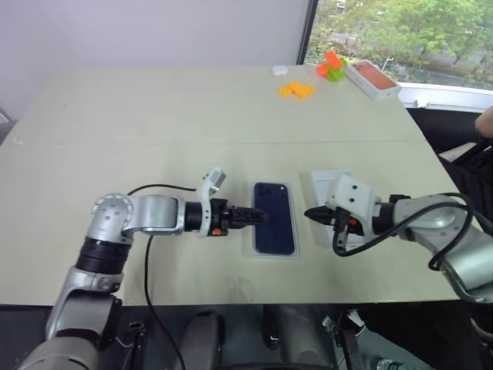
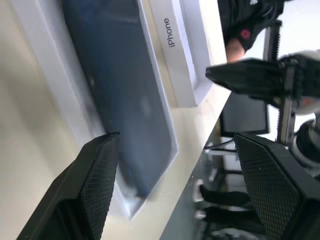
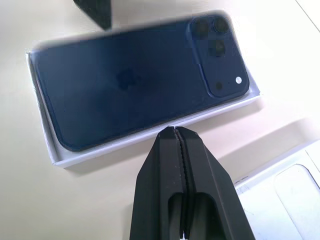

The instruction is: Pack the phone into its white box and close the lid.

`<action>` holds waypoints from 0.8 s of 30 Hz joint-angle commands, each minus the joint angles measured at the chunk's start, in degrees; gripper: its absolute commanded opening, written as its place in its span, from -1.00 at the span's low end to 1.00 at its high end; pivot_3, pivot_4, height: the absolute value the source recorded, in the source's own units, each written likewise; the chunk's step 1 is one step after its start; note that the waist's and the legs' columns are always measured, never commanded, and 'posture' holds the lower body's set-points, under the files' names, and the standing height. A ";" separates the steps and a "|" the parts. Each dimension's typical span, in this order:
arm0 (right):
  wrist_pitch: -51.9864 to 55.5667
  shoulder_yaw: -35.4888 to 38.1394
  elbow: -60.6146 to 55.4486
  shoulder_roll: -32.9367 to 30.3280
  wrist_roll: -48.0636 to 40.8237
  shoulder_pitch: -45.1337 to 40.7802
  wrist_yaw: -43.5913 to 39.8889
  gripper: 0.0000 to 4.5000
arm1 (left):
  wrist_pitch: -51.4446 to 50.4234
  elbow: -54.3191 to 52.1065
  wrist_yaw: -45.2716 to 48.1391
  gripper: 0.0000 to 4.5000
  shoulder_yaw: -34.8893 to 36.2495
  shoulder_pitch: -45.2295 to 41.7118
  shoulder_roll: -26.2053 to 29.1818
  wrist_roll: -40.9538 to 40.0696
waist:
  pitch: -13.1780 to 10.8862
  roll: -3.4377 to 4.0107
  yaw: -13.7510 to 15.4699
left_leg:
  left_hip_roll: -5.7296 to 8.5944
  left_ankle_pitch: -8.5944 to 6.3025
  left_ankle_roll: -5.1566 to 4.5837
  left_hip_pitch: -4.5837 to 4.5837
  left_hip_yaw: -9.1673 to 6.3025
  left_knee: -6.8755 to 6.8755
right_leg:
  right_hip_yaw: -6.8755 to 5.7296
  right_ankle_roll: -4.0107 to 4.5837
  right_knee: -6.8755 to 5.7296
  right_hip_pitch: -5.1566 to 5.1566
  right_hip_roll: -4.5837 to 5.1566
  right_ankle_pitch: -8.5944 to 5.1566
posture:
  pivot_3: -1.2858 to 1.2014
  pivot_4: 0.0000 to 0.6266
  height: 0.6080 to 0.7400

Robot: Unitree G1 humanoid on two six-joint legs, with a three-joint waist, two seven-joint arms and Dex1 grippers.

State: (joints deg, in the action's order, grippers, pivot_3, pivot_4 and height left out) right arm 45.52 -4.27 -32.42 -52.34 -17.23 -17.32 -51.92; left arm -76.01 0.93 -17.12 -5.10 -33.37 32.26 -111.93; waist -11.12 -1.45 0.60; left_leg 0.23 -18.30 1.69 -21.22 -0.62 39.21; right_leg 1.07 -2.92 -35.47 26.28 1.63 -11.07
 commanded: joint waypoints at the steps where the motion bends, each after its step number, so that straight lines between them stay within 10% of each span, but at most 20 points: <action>1: -0.83 0.26 -1.09 -0.23 -0.44 -1.50 0.05 -1.00 | 0.19 -4.93 4.66 0.69 1.90 0.28 4.39 -1.07 | 0.00 -0.01 -0.03 | 0.00 0.00 0.00 -0.02 0.01 0.01 | 0.00 0.06 0.01 0.01 0.00 -0.04 | 0.03 -0.52 1.00; 8: -1.14 -0.43 -0.21 1.00 -0.44 -2.87 0.76 -1.00 | 4.73 -8.35 7.16 0.69 5.64 1.34 12.53 6.33 | 0.00 0.00 -0.04 | -0.01 0.00 0.00 -0.02 0.08 0.01 | -0.04 0.09 -0.01 0.02 -0.04 -0.06 | 0.03 -0.52 1.00; 15: -0.80 -2.23 1.53 5.16 0.76 -5.36 4.36 -1.00 | 33.26 -24.68 25.40 0.69 6.21 15.76 15.43 52.60 | 0.00 -0.01 -0.25 | -0.02 0.11 0.19 -0.06 0.21 -0.04 | 0.01 0.14 0.10 0.06 -0.04 -0.07 | 0.03 -0.52 1.00; 24: -2.30 -3.78 2.48 7.63 0.66 -7.05 4.95 -1.00 | 37.59 -25.41 37.66 0.69 5.07 22.75 11.95 64.10 | 0.01 -0.01 -0.07 | -0.04 -0.04 -0.08 -0.09 0.24 0.00 | -0.01 0.07 0.17 0.03 -0.04 -0.04 | 0.03 -0.52 1.00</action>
State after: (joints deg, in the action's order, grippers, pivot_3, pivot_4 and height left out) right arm 44.35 -8.28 -29.02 -44.98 -16.50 -23.32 -47.08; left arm -40.16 -22.56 19.20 -0.69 -10.79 44.81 -49.28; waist -11.11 -1.46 0.52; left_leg 0.18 -18.35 1.60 -21.31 -0.40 39.20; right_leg 1.05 -2.87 -35.29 26.31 1.57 -11.10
